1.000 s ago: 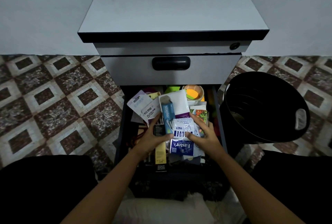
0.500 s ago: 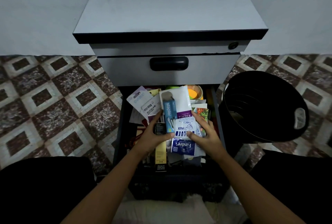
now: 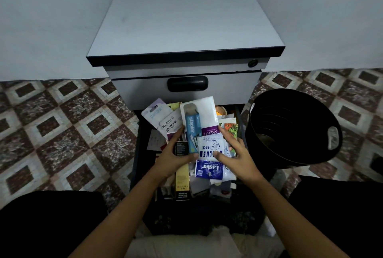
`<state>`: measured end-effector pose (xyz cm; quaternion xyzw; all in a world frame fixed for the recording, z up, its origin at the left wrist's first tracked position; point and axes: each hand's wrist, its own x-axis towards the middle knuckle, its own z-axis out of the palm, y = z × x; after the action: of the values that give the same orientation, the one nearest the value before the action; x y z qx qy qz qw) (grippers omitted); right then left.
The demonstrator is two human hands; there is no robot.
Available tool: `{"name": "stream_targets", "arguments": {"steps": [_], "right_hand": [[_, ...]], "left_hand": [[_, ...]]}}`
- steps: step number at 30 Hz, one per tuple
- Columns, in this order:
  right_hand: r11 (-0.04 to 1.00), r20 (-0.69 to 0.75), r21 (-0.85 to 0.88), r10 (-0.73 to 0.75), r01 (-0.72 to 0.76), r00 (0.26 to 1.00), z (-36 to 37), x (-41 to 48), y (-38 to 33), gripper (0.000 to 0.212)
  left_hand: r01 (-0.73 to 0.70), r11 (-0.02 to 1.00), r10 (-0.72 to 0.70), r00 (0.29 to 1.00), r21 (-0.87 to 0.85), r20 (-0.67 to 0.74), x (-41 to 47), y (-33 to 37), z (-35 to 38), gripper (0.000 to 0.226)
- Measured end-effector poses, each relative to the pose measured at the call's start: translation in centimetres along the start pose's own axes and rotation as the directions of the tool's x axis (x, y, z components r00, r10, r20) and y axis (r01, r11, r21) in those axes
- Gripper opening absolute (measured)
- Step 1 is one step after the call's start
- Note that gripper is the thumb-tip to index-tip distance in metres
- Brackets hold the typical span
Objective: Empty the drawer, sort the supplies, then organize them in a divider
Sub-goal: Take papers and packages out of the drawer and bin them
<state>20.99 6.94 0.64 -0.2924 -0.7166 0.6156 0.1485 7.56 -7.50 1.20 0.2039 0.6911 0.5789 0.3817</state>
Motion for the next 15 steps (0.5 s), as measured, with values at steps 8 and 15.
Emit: {"name": "stream_targets", "arguments": {"steps": [8, 15], "right_hand": [[0.997, -0.046, -0.025, -0.074, 0.073, 0.996, -1.6, -1.5, -2.1, 0.071], [0.994, -0.097, -0.056, -0.094, 0.089, 0.991, -4.0, -2.9, -3.3, 0.069]], "left_hand": [[-0.021, 1.000, 0.021, 0.999, 0.005, 0.041, -0.7, 2.1, 1.1, 0.086], [-0.081, 0.996, 0.077, 0.993, 0.046, 0.086, -0.7, 4.1, 3.1, 0.083]]}}
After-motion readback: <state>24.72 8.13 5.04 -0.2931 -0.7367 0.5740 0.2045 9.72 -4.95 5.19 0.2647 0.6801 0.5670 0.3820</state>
